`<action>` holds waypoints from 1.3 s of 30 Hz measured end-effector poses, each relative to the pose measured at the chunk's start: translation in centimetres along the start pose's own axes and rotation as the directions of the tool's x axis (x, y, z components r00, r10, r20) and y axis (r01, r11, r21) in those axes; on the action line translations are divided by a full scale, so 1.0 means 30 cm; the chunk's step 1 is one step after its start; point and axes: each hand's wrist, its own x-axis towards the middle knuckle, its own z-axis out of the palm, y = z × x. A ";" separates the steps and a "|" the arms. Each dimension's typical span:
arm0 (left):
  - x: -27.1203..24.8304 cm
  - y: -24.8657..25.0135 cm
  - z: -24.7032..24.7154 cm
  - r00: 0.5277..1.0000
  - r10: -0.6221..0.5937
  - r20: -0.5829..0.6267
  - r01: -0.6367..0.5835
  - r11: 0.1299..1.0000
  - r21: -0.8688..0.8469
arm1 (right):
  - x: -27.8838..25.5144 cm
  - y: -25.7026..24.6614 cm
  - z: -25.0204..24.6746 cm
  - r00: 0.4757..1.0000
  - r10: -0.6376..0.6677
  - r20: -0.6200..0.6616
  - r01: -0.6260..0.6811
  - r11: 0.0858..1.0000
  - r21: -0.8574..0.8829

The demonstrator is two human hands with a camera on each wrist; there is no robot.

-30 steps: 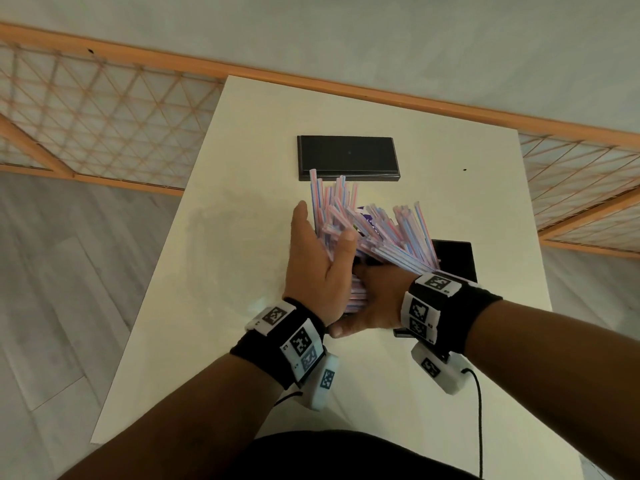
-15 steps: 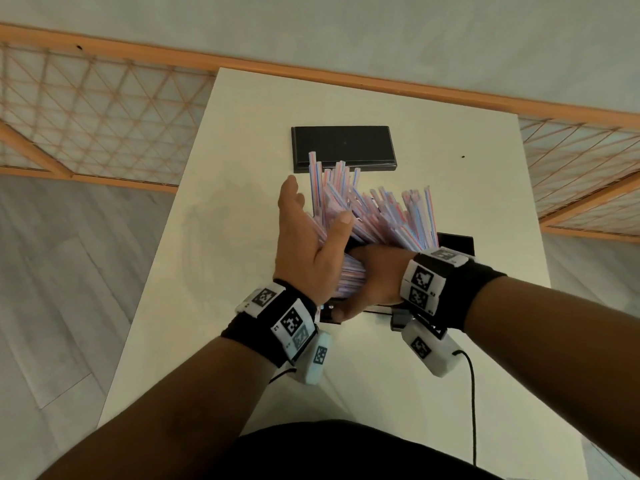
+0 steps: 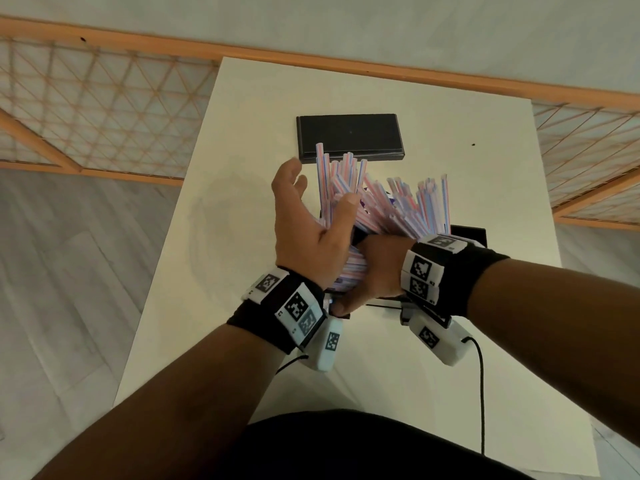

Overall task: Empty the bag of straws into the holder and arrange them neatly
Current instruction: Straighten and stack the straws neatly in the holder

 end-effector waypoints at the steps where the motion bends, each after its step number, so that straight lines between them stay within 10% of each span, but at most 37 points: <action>1: 0.004 0.001 -0.002 0.999 -0.027 -0.023 0.027 1.000 0.006 | -0.006 0.001 -0.007 1.000 -0.008 -0.014 0.008 1.000 0.020; 8: -0.019 0.005 0.010 0.961 -0.237 0.141 0.221 0.968 0.122 | -0.031 0.028 -0.009 0.999 0.041 0.034 -0.040 0.999 -0.025; 14: -0.036 0.028 0.009 0.967 -0.208 0.146 0.223 0.969 -0.102 | -0.062 0.032 -0.004 0.999 -0.036 -0.003 0.036 0.993 0.116; 19: -0.050 0.049 0.005 0.972 -0.173 0.161 0.164 0.984 0.067 | -0.056 0.032 -0.018 0.998 -0.066 -0.016 0.067 0.994 0.085; 26: -0.041 0.088 0.007 0.897 -0.417 0.150 0.409 0.909 0.082 | -0.084 0.021 -0.010 0.999 0.011 -0.047 -0.016 0.995 -0.101; 30: 0.002 0.100 0.000 0.753 -0.646 0.126 0.657 0.725 -0.209 | -0.159 0.015 -0.061 0.994 -0.035 -0.107 0.015 0.984 -0.180; 34: -0.012 0.105 -0.004 0.819 -0.560 0.126 0.573 0.811 -0.116 | -0.309 0.029 -0.115 0.935 -0.128 -0.329 0.118 0.992 -0.052; 39: -0.047 0.061 0.014 0.860 -0.475 0.185 0.485 0.874 -0.014 | -0.378 0.203 -0.013 0.900 0.158 -0.407 -0.170 0.985 0.008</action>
